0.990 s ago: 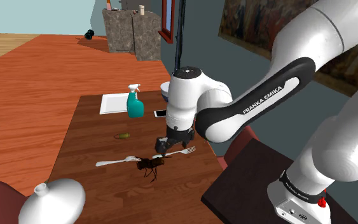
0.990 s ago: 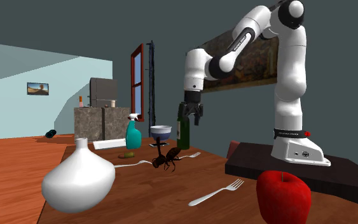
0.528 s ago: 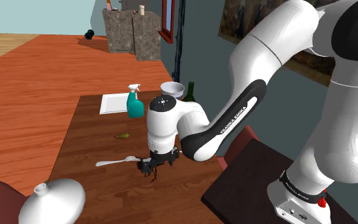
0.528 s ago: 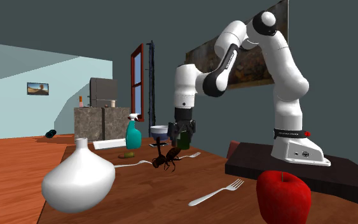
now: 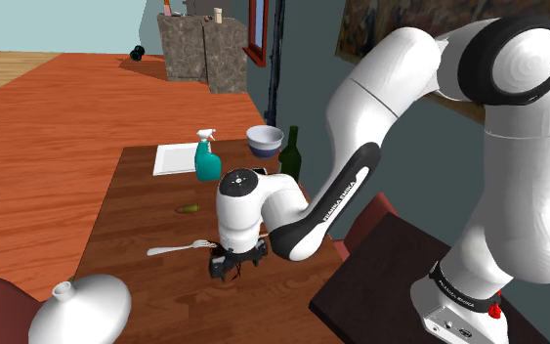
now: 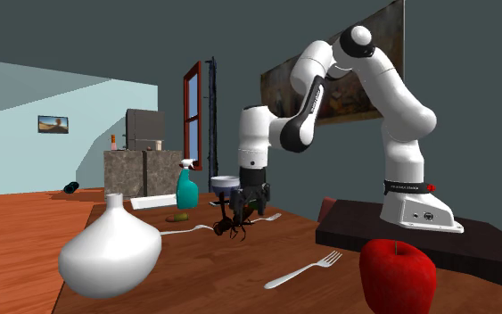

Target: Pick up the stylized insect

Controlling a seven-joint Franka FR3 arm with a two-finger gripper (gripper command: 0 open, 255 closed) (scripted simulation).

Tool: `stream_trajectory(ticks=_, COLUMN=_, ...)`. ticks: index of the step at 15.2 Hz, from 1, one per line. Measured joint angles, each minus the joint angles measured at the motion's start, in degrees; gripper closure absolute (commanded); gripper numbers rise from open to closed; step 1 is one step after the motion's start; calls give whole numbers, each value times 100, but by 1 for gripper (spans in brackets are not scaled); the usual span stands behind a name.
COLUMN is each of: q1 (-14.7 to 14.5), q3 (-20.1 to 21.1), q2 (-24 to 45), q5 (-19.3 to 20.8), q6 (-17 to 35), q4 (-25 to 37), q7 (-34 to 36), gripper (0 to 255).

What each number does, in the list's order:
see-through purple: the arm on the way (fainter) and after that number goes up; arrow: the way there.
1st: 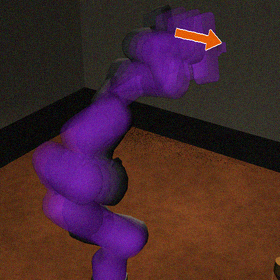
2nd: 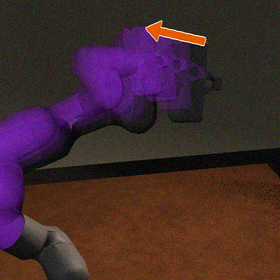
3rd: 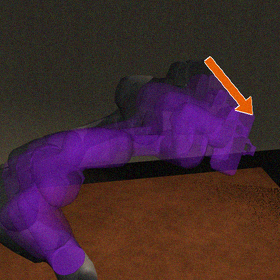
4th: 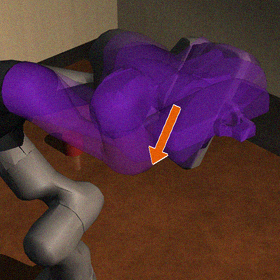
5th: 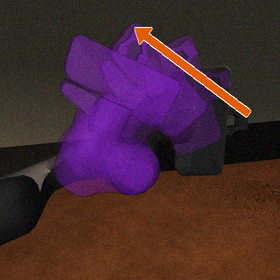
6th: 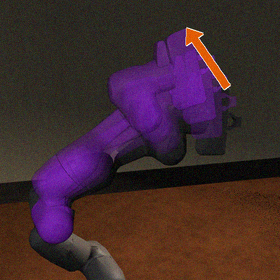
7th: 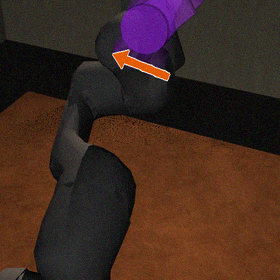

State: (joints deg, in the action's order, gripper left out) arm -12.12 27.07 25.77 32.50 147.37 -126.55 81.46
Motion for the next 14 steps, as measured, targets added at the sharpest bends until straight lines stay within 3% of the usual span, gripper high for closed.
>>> stream_trajectory(ticks=2, q1=-70, q3=-94, q2=127, q5=129, q6=99, q4=13, q7=103, gripper=0)
stream_trajectory(ticks=3, q1=-83, q3=-109, q2=151, q5=147, q6=109, q4=25, q7=117, gripper=255)
stream_trajectory(ticks=14, q1=-82, q3=-104, q2=147, q5=142, q6=101, q4=30, q7=113, gripper=255)
